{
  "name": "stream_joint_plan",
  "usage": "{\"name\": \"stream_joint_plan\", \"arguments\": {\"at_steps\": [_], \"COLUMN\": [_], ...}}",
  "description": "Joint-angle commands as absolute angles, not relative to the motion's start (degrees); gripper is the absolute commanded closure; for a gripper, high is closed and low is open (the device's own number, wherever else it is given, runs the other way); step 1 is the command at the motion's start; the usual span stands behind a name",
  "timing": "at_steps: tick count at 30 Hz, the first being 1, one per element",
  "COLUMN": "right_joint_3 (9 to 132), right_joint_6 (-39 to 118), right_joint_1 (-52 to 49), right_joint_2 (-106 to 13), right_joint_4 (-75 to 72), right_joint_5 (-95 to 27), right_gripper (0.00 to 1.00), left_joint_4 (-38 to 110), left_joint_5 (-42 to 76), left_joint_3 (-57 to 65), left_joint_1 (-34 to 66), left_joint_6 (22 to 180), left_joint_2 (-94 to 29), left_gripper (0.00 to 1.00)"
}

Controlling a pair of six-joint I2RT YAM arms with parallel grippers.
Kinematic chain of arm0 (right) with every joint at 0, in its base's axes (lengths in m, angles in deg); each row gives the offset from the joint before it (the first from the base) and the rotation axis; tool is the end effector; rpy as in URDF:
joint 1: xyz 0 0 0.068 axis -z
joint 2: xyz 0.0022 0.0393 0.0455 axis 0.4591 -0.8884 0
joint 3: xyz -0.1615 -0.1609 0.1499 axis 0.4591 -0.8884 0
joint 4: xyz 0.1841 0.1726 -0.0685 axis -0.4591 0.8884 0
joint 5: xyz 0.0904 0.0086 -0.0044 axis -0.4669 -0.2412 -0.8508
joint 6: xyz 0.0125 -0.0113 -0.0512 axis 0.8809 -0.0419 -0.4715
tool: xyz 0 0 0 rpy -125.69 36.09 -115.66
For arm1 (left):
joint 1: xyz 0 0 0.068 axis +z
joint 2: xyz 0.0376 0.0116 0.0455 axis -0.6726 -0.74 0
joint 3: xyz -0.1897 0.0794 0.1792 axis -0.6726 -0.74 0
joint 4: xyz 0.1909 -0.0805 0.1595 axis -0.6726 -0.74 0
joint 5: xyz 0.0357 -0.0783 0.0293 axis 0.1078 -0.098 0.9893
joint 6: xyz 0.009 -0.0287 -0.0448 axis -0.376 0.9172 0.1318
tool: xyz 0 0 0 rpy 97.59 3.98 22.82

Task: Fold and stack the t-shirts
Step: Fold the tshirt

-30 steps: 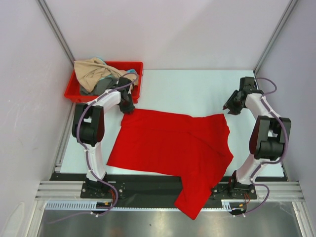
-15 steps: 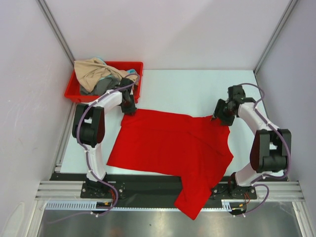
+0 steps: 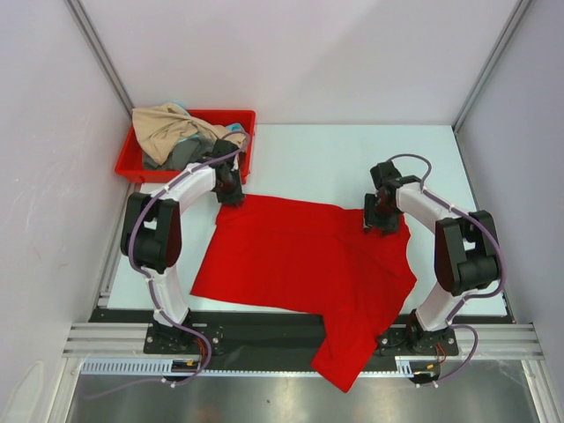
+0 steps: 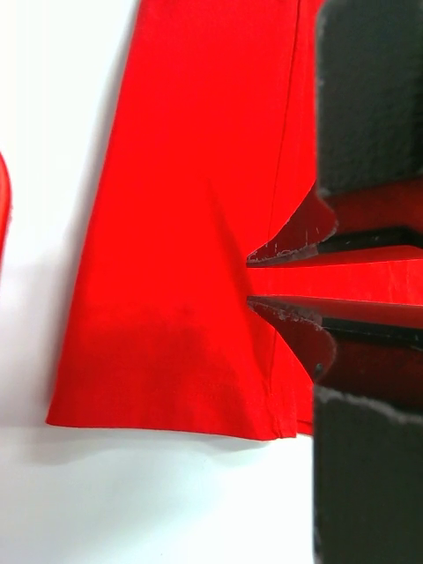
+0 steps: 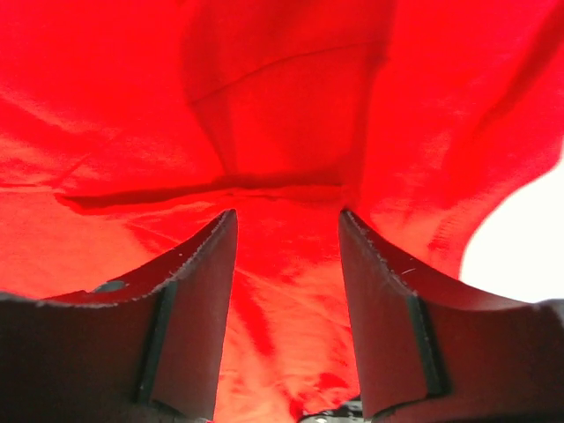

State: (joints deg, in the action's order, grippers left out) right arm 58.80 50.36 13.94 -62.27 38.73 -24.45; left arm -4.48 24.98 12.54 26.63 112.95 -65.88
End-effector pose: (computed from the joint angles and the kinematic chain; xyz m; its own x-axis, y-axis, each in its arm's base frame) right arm 0.3118 0.0731 0.1873 -0.9585 0.0813 -0.2733 0.0687 0.9961 0.0553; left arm 0.3786 -0.1062 0.2018 -0.9163 -0.1555 -0.3691 -0.1008 0.9814 -0.1634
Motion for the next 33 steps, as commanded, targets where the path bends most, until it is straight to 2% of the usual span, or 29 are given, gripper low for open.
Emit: {"name": "stream_joint_plan", "arguments": {"at_steps": [1, 8, 15, 17, 20, 22, 23, 26, 33], "right_joint_3": [62.3, 63.4, 62.9, 63.3, 63.7, 63.7, 63.6, 63.4, 61.2], "right_joint_6": [47.9, 46.3, 45.6, 45.8, 46.2, 46.5, 46.6, 47.4, 51.4], "right_joint_1": [13.4, 13.4, 13.3, 13.4, 13.4, 13.1, 12.8, 12.4, 8.6], "right_joint_2": [-62.5, -64.5, -65.7, -65.9, -64.5, -63.2, -62.4, -60.0, -56.4], "right_joint_4": [40.7, 39.8, 37.5, 37.9, 39.7, 41.0, 42.0, 44.4, 47.3], "right_joint_5": [-17.2, -17.6, -19.9, -19.6, -19.6, -19.5, -19.4, -20.8, -25.5], "right_gripper": [0.45, 0.43, 0.50, 0.54, 0.73, 0.80, 0.88, 1.00, 1.00], "left_joint_4": [-4.3, -4.2, -4.4, -4.3, -4.5, -4.5, -4.5, -4.4, -4.3], "left_joint_5": [24.7, 24.5, 25.0, 25.0, 25.0, 25.0, 25.0, 25.0, 25.0], "left_joint_3": [12.0, 12.1, 11.9, 11.9, 11.9, 12.1, 12.1, 12.0, 12.8], "left_joint_1": [26.4, 26.4, 26.4, 26.4, 26.4, 26.5, 26.4, 26.4, 26.5], "left_joint_6": [111.8, 111.7, 111.3, 111.4, 111.2, 111.1, 111.0, 111.0, 111.4], "left_joint_2": [-63.3, -63.9, -63.9, -63.7, -63.6, -63.4, -63.3, -63.3, -65.3], "left_gripper": [0.77, 0.77, 0.77, 0.77, 0.77, 0.77, 0.77, 0.77, 0.77]}}
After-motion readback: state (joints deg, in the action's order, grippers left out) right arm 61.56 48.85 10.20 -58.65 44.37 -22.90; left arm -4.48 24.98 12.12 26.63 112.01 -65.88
